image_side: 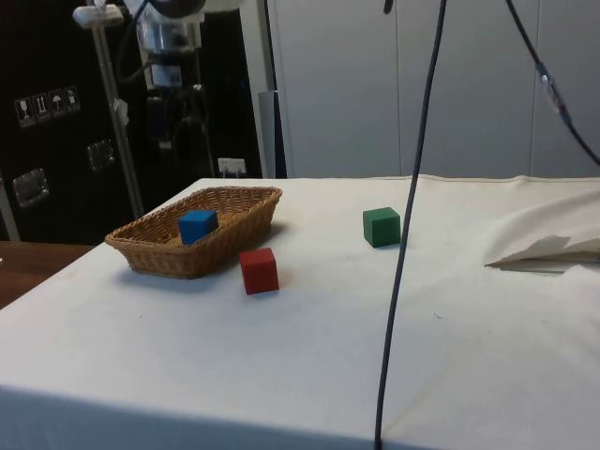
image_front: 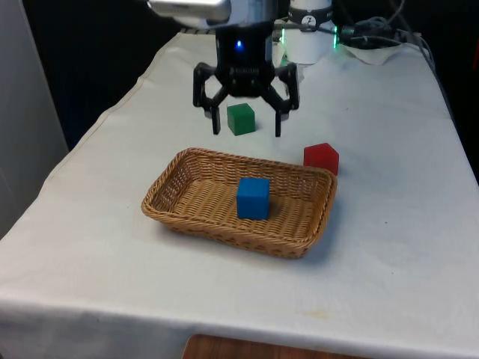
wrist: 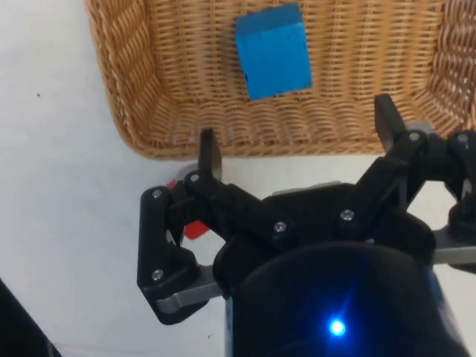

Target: Pick up the blue cube and place it into the basket.

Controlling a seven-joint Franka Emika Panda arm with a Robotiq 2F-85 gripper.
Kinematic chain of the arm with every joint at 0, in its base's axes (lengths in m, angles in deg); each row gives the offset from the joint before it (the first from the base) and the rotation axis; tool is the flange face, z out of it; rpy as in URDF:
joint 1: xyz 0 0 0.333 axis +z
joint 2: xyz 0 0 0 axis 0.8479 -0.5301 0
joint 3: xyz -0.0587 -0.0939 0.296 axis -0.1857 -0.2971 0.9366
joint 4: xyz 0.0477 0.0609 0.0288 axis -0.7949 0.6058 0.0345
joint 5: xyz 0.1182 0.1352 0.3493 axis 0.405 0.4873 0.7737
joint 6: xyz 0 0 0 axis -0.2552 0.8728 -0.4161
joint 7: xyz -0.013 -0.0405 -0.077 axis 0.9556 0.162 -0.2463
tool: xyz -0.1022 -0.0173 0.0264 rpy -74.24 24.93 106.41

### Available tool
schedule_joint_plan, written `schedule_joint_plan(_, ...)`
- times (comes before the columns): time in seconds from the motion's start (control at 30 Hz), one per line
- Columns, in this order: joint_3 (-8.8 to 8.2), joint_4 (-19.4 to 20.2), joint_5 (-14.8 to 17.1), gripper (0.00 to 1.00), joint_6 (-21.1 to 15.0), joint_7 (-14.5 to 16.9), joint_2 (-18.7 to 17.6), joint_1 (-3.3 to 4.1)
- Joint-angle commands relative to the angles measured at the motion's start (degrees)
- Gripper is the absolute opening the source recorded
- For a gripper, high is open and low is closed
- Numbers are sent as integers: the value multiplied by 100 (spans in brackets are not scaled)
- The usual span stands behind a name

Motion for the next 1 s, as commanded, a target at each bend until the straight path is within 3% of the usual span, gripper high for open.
schedule_joint_plan(0.0, -17, 63, -46, 100, 34, -17, 103, 23)
schedule_joint_plan(0.23, 0, 86, -86, 100, 218, 11, 298, 11)
schedule_joint_plan(0.5, -11, 367, -258, 100, 464, 57, 831, 46)
schedule_joint_plan(0.57, 6, 292, -212, 100, 464, 52, 745, 23)
schedule_joint_plan(0.6, -11, 435, -286, 100, 504, 69, 945, 46)
schedule_joint_plan(0.97, 0, 928, -470, 100, 699, 138, 1627, 52)
